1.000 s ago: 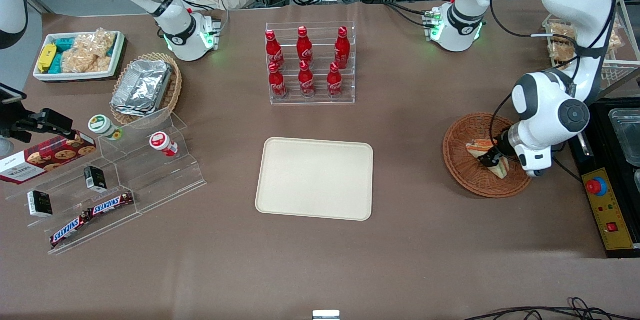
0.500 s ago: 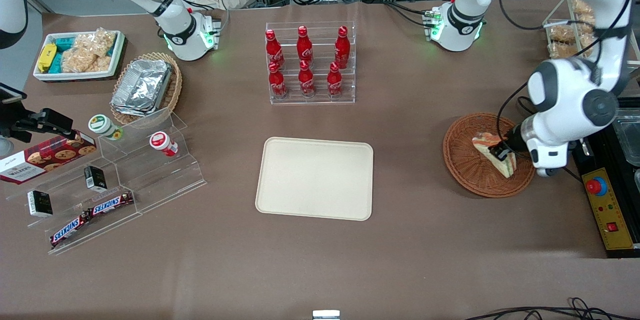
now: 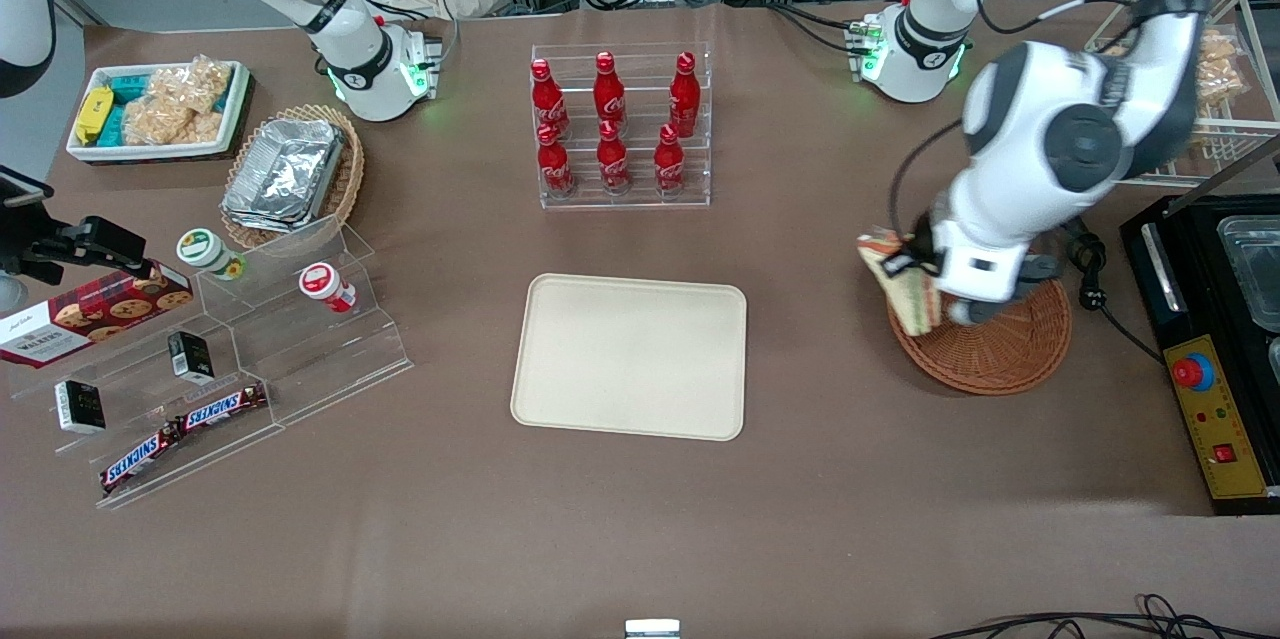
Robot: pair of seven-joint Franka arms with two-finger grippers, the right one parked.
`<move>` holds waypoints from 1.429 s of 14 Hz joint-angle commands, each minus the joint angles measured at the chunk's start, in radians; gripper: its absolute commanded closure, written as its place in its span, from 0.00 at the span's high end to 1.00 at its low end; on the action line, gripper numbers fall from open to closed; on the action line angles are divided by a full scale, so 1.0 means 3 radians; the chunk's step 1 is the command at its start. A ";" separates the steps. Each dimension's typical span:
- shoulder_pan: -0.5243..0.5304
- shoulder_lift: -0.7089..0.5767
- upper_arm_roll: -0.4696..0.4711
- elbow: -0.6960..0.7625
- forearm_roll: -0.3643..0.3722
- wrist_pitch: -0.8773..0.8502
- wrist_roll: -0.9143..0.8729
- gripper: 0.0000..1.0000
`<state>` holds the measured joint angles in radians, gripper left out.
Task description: Place sandwich from basket to tray
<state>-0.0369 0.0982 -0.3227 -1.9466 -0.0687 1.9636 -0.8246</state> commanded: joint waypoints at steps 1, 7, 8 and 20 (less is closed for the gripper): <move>-0.0004 0.0198 -0.0390 0.0072 0.0096 0.0325 0.0013 0.00; -0.0449 0.1062 -0.0484 0.0066 0.0953 0.1629 0.0059 0.00; -0.0450 0.1195 -0.0484 0.0077 0.1173 0.1783 0.0054 0.00; -0.0424 0.1545 -0.0479 0.0205 0.1978 0.2239 -0.0538 0.99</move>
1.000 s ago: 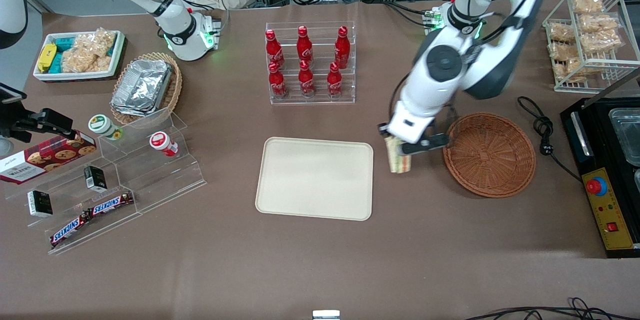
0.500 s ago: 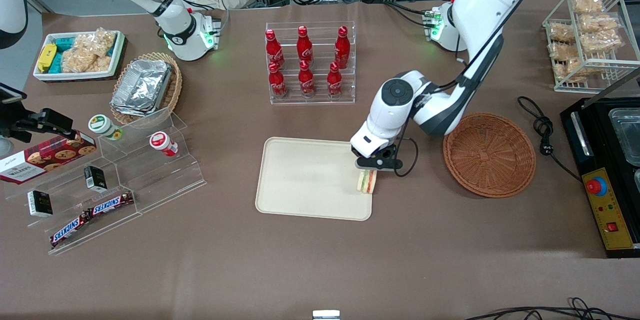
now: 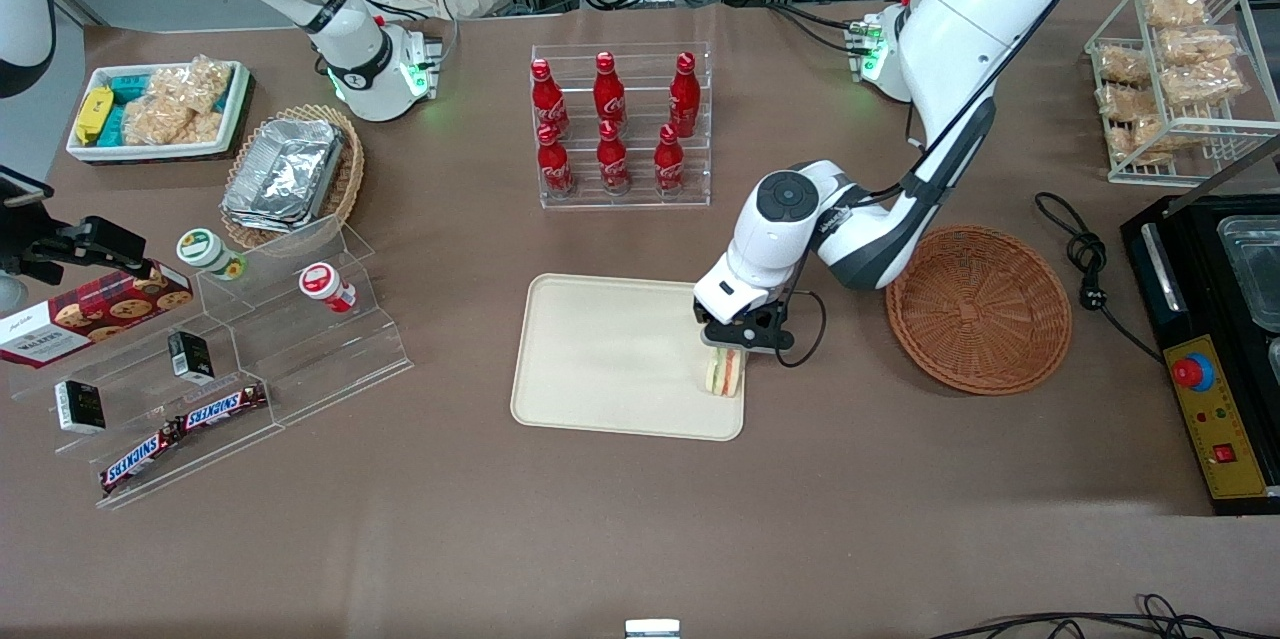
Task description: Place sandwich from basket to tray
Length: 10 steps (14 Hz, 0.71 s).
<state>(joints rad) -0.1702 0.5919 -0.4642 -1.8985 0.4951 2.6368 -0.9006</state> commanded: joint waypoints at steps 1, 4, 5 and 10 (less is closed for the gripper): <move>0.0045 -0.0243 -0.0002 0.0034 0.0093 -0.0035 -0.0402 0.99; 0.0244 -0.0637 -0.0007 0.0034 0.0042 -0.0305 -0.0577 0.99; 0.0331 -0.0745 -0.0012 0.0034 0.0007 -0.0382 -0.0572 0.99; 0.0633 -0.1292 -0.0017 0.0029 -0.0773 -0.0995 0.0069 0.99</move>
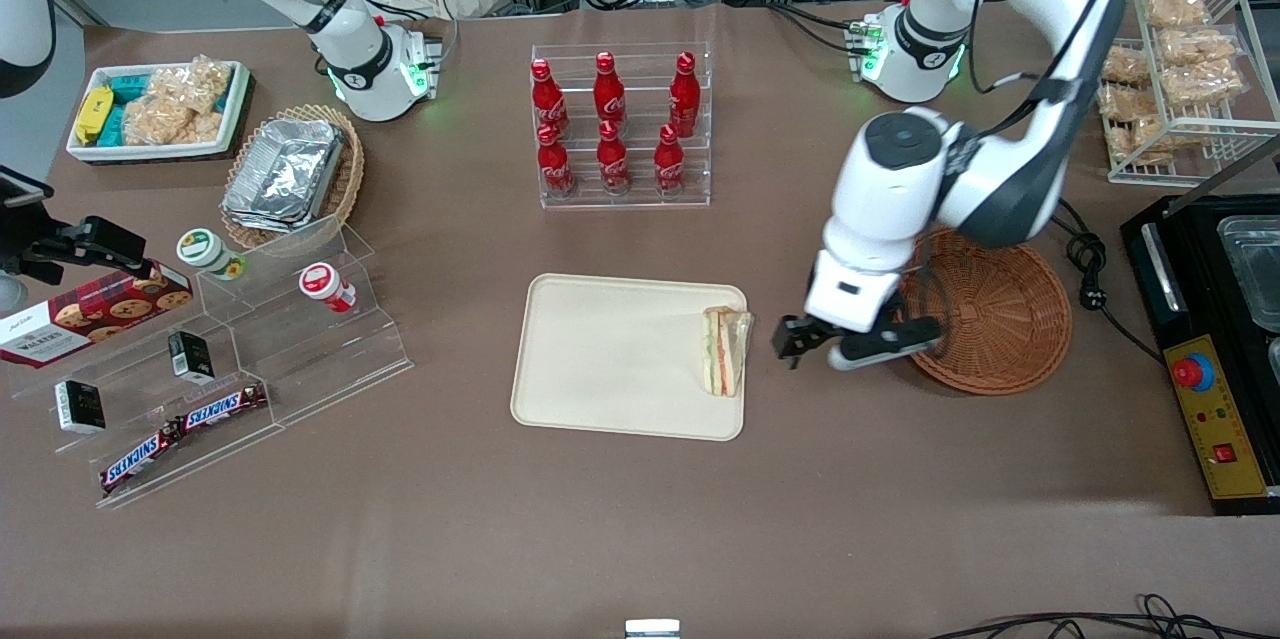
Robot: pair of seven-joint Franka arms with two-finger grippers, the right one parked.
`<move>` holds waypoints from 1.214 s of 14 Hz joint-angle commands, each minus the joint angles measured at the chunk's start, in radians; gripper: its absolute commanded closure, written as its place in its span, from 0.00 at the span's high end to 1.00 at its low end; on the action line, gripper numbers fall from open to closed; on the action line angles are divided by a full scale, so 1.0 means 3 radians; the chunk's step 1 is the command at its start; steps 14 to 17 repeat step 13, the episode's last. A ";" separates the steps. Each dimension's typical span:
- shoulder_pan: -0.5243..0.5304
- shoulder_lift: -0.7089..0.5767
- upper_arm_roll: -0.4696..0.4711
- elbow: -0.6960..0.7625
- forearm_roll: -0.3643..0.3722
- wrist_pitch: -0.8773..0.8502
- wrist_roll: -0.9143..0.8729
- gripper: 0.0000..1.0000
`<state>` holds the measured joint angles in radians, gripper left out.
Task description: Place sandwich from basket to tray
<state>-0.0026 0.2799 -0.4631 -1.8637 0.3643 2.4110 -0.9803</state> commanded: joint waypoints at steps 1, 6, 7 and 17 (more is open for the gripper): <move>0.0126 -0.0369 -0.0006 -0.0062 -0.0638 -0.0482 0.0707 0.99; 0.0009 -0.0672 0.0765 0.0627 -0.1352 -0.2444 0.2222 0.99; 0.0004 -0.0693 0.0893 0.0745 -0.1352 -0.2752 0.2371 0.99; -0.0037 -0.0938 0.1104 0.0996 -0.1296 -0.3025 0.2398 0.99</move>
